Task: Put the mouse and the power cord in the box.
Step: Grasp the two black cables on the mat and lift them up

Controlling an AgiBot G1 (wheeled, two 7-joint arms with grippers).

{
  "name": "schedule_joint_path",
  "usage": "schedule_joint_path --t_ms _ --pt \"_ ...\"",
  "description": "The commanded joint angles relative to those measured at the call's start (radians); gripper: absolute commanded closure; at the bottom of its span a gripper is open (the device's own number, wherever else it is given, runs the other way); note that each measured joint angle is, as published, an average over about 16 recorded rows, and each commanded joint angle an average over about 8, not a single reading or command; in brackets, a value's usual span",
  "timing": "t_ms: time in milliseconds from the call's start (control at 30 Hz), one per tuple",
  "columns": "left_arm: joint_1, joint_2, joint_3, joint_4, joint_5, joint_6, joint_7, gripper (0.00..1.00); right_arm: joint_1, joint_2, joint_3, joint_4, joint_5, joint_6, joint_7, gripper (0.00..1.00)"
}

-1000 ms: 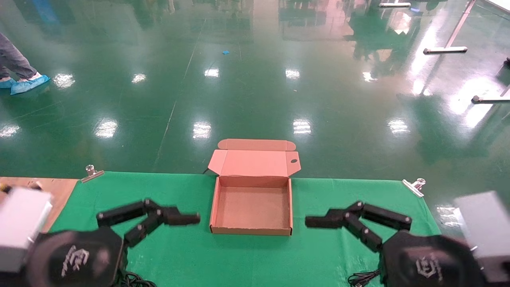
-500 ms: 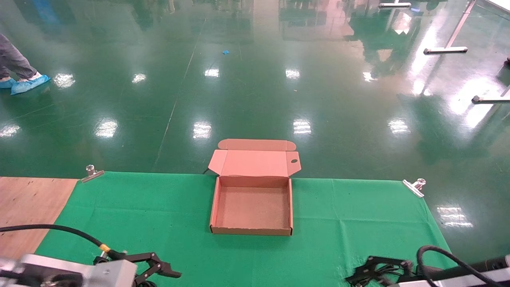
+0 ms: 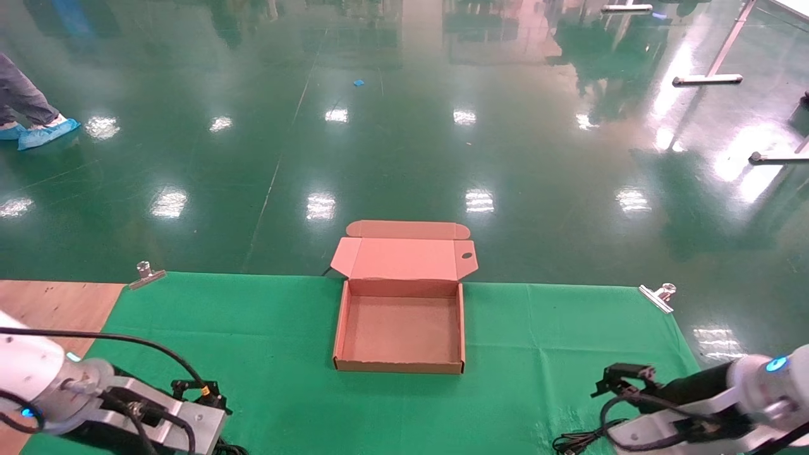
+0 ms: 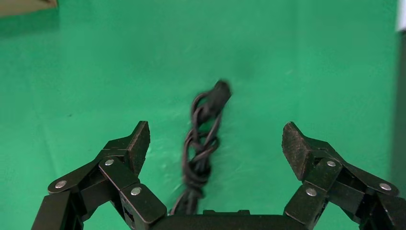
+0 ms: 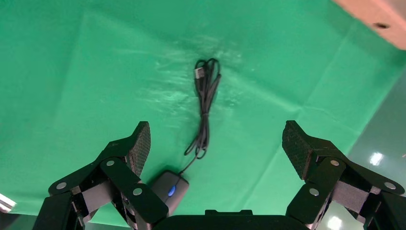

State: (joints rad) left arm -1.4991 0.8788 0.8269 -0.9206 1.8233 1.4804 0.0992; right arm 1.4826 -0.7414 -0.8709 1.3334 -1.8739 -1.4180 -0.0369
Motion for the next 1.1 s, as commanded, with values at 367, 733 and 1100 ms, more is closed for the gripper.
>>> schedule_joint_path --t_ms 367,733,1100 --pt "-0.004 0.112 0.049 0.266 0.101 -0.145 0.196 0.00 -0.058 -0.102 -0.041 -0.131 -0.128 0.164 -0.051 0.00" --pt "-0.005 0.164 0.034 0.440 0.080 -0.238 0.332 0.00 -0.061 -0.159 -0.045 -0.327 -0.101 0.217 -0.180 0.00" --pt "-0.028 0.189 0.023 0.546 0.056 -0.241 0.422 0.00 -0.062 -0.197 -0.035 -0.497 -0.068 0.270 -0.273 0.00"
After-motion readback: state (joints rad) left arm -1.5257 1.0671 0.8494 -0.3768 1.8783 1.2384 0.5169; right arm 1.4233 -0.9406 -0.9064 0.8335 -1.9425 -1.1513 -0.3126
